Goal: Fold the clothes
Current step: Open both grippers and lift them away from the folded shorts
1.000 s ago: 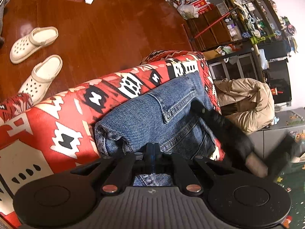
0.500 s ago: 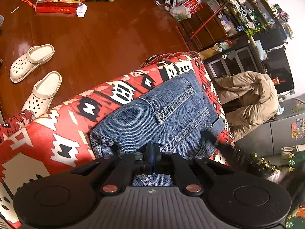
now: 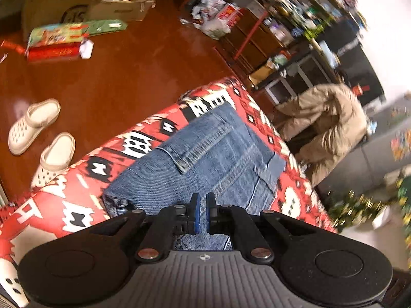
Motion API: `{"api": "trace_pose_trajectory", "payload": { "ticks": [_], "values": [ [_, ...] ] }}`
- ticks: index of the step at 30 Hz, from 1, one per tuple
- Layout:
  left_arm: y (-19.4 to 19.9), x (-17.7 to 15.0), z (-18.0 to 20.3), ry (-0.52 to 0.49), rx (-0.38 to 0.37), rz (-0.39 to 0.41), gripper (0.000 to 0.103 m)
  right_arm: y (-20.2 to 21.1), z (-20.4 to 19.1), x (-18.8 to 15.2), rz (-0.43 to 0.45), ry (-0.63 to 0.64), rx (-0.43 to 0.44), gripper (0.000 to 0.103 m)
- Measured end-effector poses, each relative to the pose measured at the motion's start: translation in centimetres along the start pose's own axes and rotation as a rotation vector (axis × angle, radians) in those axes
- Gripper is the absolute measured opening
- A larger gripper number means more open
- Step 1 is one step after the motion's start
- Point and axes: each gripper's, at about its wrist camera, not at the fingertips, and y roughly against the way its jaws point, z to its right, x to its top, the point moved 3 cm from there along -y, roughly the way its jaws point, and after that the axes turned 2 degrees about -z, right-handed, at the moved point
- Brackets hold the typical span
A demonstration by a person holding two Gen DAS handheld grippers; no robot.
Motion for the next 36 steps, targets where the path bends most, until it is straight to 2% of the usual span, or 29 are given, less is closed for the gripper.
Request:
{"api": "trace_pose_trajectory", "payload": {
  "ticks": [4, 9, 11, 15, 19, 23, 25, 30, 34, 36],
  "values": [
    [-2.1, -1.1, -0.2, -0.008, -0.001, -0.094, 0.003, -1.5, -1.2, -1.7, -0.051, 0.037, -0.025, 0.013],
    [-2.3, -1.5, 0.1, -0.022, 0.013, -0.093, 0.002, 0.6, -0.9, -4.5, -0.058, 0.042, -0.024, 0.010],
    [-2.3, -1.7, 0.5, -0.038, 0.023, -0.087, 0.003, 2.9, -0.7, -4.9, -0.050, 0.032, -0.045, 0.014],
    [-1.6, -2.3, 1.5, -0.071, -0.005, -0.082, 0.003, 8.3, -0.2, -5.6, -0.007, -0.012, -0.098, 0.014],
    [0.0, -3.8, 3.2, -0.179, -0.029, -0.073, 0.004, 13.8, 0.5, -6.6, 0.048, -0.086, -0.194, 0.016],
    [2.1, -7.3, 4.2, -0.267, -0.037, -0.085, 0.005, 18.9, 1.5, -8.1, 0.083, -0.156, -0.290, 0.023],
    [2.8, -9.1, 4.3, -0.279, -0.055, -0.108, 0.006, 21.3, 2.2, -8.9, 0.080, -0.180, -0.343, 0.025],
    [5.2, -13.9, 4.7, -0.402, -0.059, -0.141, 0.016, 26.3, 3.6, -10.9, 0.052, -0.243, -0.454, 0.031],
    [7.7, -16.2, 5.0, -0.439, -0.063, -0.128, 0.019, 30.0, 3.9, -12.5, 0.059, -0.283, -0.493, 0.039],
    [9.2, -16.8, 5.2, -0.452, -0.066, -0.113, 0.025, 31.4, 3.8, -13.2, 0.060, -0.294, -0.494, 0.041]
  ]
}}
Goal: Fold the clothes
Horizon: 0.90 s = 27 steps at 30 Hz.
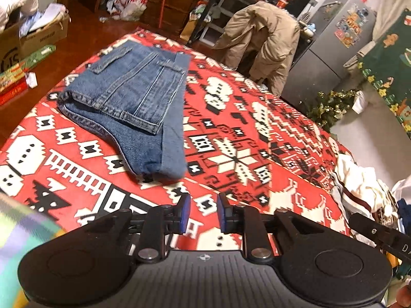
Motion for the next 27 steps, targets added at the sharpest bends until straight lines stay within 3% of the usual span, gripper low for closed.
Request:
{"api": "trace_pose_trajectory", "payload": {
  "ticks": [2, 6, 9, 16, 21, 24, 27],
  "values": [
    [1.5, -0.6, 0.5, -0.009, -0.002, 0.014, 0.031, 1.4, 0.6, -0.4, 0.004, -0.007, 0.000, 0.046],
    [4.7, -1.4, 1.2, -0.013, 0.010, 0.024, 0.048, 4.0, 0.9, -0.6, 0.014, -0.011, 0.019, 0.068],
    [7.2, -1.5, 1.8, -0.027, 0.030, 0.041, 0.057, 5.9, 0.3, -0.4, 0.017, 0.003, 0.042, 0.079],
    [13.4, 0.4, 3.3, -0.066, 0.166, 0.121, 0.077, 9.1, -4.3, 1.1, 0.012, 0.114, 0.098, 0.102],
    [17.5, 1.5, 2.9, -0.121, 0.270, 0.222, 0.094, 11.0, -8.2, 2.4, -0.016, 0.138, 0.126, 0.102],
    [18.9, 1.9, 1.7, -0.130, 0.331, 0.275, 0.096, 11.2, -10.4, 3.2, -0.041, 0.151, 0.115, 0.102],
    [18.7, 3.0, 0.3, -0.129, 0.423, 0.239, 0.092, 11.0, -12.2, 3.6, -0.049, 0.155, 0.103, 0.102]
  ]
}}
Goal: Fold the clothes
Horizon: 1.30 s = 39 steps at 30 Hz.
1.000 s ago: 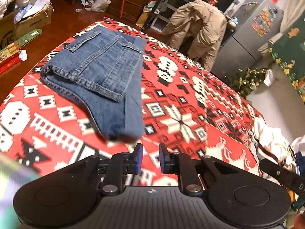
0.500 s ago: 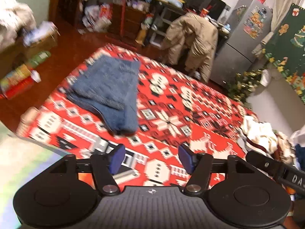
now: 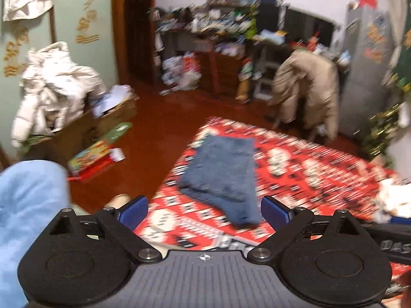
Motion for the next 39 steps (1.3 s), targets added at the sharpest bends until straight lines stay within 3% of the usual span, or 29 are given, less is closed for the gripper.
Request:
{"api": "trace_pose_trajectory", "payload": {
  "ticks": [5, 9, 14, 19, 39],
  "values": [
    [-0.8, 0.1, -1.9, -0.007, 0.061, 0.001, 0.091, -1.7, -1.9, 0.8, -0.068, -0.001, 0.023, 0.102],
    [-2.1, -0.2, -2.9, 0.052, 0.078, -0.047, 0.091, -2.4, -3.2, 0.2, -0.016, 0.045, -0.065, 0.102],
    [-3.5, -1.1, -3.6, 0.069, 0.091, -0.099, 0.091, -3.6, -4.5, -0.4, -0.039, 0.075, -0.029, 0.102],
    [-4.9, -1.8, -4.2, 0.117, 0.031, -0.185, 0.091, -4.7, -4.8, -0.5, -0.077, 0.054, -0.013, 0.102],
    [-5.4, -2.3, -3.8, 0.082, 0.056, -0.199, 0.091, -6.8, -5.9, -1.2, -0.129, 0.077, -0.007, 0.102]
  ]
}}
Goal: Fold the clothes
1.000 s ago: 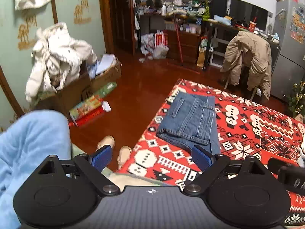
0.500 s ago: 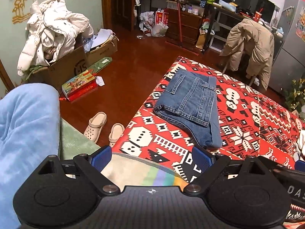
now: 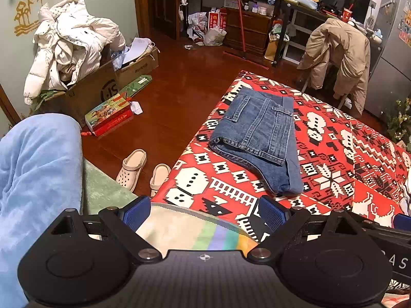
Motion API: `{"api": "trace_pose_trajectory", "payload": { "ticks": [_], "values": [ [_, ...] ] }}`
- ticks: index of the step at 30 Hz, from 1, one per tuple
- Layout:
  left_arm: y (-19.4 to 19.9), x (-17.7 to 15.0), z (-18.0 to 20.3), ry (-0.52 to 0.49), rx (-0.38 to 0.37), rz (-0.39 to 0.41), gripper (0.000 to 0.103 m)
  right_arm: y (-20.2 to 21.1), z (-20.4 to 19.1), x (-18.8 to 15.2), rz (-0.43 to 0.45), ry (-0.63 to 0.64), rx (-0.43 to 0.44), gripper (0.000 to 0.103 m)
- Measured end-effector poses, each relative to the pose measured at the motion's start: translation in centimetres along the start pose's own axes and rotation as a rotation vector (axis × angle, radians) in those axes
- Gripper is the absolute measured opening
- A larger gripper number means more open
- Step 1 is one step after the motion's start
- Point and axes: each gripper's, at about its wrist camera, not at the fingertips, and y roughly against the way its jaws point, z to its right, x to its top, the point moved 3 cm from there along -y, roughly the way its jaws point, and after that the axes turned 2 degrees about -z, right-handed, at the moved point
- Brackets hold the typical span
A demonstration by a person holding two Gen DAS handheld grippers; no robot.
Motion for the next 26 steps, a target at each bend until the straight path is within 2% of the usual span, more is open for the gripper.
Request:
{"api": "trace_pose_trajectory", "payload": {
  "ticks": [26],
  "values": [
    [0.35, 0.10, 0.10, -0.018, 0.028, 0.013, 0.091, 0.09, -0.15, -0.10, 0.003, 0.013, -0.009, 0.102]
  ]
}}
